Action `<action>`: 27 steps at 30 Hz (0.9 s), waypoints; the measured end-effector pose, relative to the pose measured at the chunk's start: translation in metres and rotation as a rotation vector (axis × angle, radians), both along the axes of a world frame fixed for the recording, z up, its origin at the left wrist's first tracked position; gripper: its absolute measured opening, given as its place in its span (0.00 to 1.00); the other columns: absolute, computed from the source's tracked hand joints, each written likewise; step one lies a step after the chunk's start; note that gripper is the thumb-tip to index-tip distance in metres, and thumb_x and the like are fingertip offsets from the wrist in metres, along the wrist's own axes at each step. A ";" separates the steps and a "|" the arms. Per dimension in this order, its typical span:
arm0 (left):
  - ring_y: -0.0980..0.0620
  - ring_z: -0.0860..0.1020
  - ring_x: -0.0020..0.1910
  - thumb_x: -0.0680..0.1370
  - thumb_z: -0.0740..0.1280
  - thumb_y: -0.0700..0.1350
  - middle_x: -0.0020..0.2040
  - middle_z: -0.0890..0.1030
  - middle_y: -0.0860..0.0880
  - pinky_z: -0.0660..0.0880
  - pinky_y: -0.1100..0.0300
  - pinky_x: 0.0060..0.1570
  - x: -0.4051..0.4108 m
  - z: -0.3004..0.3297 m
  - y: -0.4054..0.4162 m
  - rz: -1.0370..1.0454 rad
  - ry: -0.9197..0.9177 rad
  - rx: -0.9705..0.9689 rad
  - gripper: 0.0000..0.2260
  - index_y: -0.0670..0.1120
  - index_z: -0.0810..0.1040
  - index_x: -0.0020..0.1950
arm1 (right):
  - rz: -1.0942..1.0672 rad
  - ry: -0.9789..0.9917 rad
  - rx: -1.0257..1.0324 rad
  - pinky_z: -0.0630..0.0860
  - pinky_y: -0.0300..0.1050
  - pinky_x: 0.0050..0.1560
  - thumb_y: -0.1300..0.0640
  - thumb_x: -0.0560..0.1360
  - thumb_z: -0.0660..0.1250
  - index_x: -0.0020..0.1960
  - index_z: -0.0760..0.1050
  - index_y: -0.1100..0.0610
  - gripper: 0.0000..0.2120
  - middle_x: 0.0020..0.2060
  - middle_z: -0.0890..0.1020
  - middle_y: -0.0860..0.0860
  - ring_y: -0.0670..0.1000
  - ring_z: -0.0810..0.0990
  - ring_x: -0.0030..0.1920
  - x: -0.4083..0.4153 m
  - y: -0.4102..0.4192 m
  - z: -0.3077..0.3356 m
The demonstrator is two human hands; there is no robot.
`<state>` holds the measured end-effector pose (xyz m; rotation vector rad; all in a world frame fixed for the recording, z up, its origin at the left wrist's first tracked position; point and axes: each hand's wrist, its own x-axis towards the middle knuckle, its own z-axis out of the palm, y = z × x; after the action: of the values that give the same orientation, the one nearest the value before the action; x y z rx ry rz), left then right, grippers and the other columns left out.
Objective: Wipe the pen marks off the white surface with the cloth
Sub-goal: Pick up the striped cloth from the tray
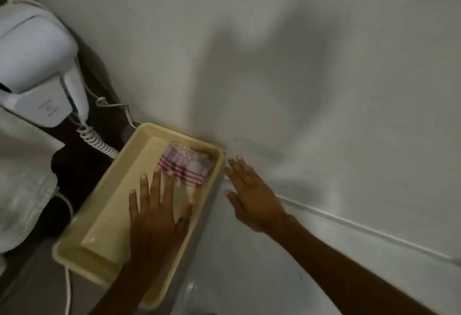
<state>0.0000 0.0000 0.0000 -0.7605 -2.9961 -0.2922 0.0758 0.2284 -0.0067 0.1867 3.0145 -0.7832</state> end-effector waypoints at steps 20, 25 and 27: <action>0.33 0.49 0.88 0.85 0.54 0.60 0.88 0.57 0.37 0.47 0.33 0.85 -0.044 -0.045 -0.018 0.082 0.005 0.166 0.32 0.45 0.63 0.87 | -0.150 0.137 0.131 0.71 0.58 0.67 0.55 0.74 0.56 0.80 0.64 0.51 0.34 0.74 0.71 0.58 0.63 0.70 0.69 -0.131 -0.088 -0.028; 0.43 0.39 0.89 0.85 0.57 0.60 0.86 0.58 0.36 0.42 0.43 0.87 0.048 -0.032 0.015 -0.088 0.038 0.224 0.32 0.44 0.64 0.85 | -0.371 0.214 0.197 0.74 0.55 0.64 0.60 0.71 0.59 0.77 0.67 0.51 0.33 0.73 0.68 0.58 0.60 0.66 0.66 0.004 -0.063 -0.040; 0.45 0.39 0.89 0.84 0.60 0.57 0.86 0.59 0.37 0.43 0.43 0.86 0.090 -0.049 0.034 -0.185 -0.001 0.199 0.31 0.43 0.66 0.84 | -0.446 0.051 0.158 0.77 0.63 0.64 0.65 0.69 0.63 0.77 0.70 0.54 0.35 0.74 0.72 0.62 0.61 0.65 0.67 0.062 -0.049 -0.070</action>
<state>0.0900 0.0337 -0.0488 -1.0151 -2.8426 -0.5869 0.1374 0.1795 -0.0763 0.8780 3.1192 -0.5688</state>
